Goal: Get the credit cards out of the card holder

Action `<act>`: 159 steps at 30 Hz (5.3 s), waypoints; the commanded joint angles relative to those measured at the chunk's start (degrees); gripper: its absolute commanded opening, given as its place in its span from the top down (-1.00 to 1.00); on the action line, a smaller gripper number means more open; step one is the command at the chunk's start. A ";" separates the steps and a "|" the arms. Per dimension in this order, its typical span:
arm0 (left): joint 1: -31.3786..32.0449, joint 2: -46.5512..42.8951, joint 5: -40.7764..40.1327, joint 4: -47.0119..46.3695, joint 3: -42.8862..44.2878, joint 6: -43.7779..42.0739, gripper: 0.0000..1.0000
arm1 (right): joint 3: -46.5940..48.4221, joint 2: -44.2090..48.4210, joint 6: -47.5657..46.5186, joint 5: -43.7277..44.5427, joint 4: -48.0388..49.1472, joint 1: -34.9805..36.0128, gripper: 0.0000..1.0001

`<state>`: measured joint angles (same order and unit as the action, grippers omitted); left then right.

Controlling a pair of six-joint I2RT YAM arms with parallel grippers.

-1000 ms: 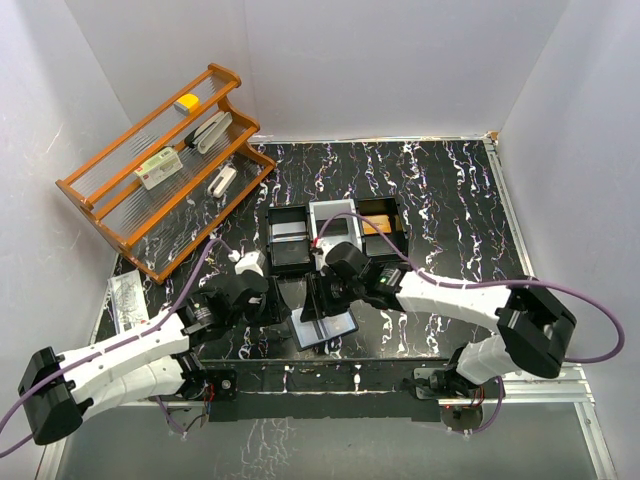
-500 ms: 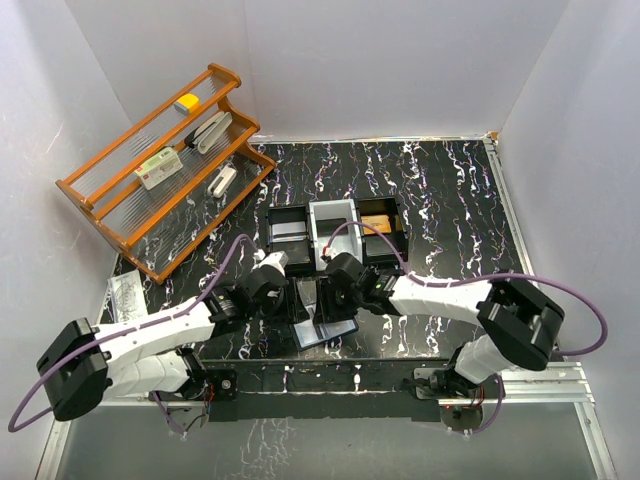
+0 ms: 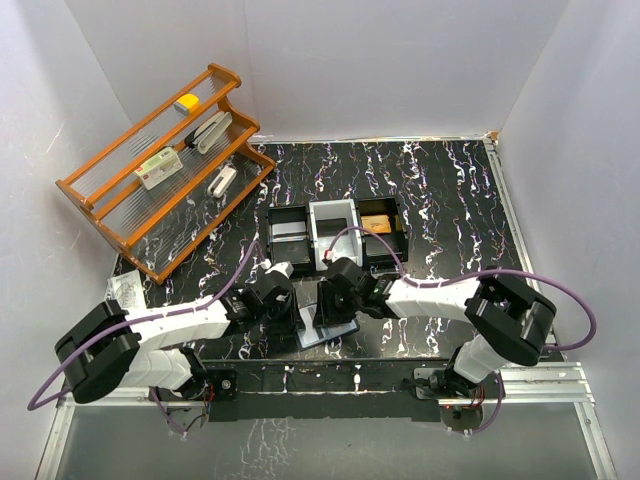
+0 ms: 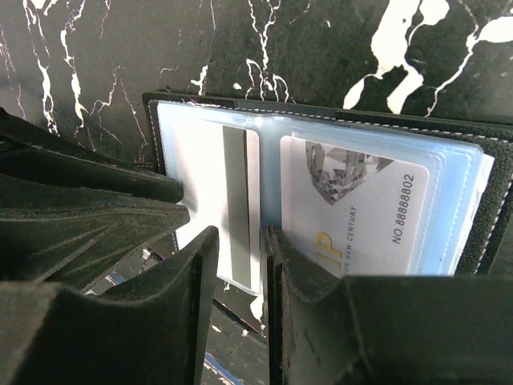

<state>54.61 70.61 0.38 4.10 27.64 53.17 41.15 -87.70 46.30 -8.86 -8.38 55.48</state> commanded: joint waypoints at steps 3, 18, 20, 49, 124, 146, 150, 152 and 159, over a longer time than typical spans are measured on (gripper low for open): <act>0.41 1.98 -0.82 2.91 -0.97 -0.23 0.69 | -2.87 1.39 1.71 -0.17 3.96 -0.15 0.42; 0.41 -0.72 -2.01 3.12 -3.88 0.03 0.72 | -7.96 3.89 8.87 -10.31 17.49 -2.97 0.56; 0.49 -0.59 -2.11 2.86 -3.70 -0.23 0.73 | -8.27 3.91 9.51 -11.44 18.62 -3.59 0.62; 0.46 -0.64 -2.90 4.25 -4.08 -2.12 0.75 | -12.00 7.30 7.18 -14.87 18.69 -7.79 0.99; 0.42 1.84 -0.78 1.85 -1.16 -1.54 0.74 | -9.86 1.89 7.38 -18.39 23.00 -9.08 0.48; 0.41 1.14 -0.95 1.48 -1.81 -1.59 0.75 | -5.93 3.04 -0.17 -16.17 13.86 -9.77 0.95; 0.44 0.25 -0.21 0.65 -1.52 -1.67 0.74 | -6.60 3.46 -0.69 -19.69 13.13 -10.74 0.96; 0.43 0.29 0.16 0.53 -0.79 -2.51 0.74 | -7.47 3.64 -0.34 -20.51 13.67 -10.70 0.95; 0.41 2.17 1.32 0.99 1.04 -5.08 0.73 | -9.07 3.35 2.20 -21.31 17.68 -10.79 0.83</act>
<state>54.87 71.99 1.13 1.85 27.55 50.46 32.32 -85.49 47.79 -28.62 4.67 44.93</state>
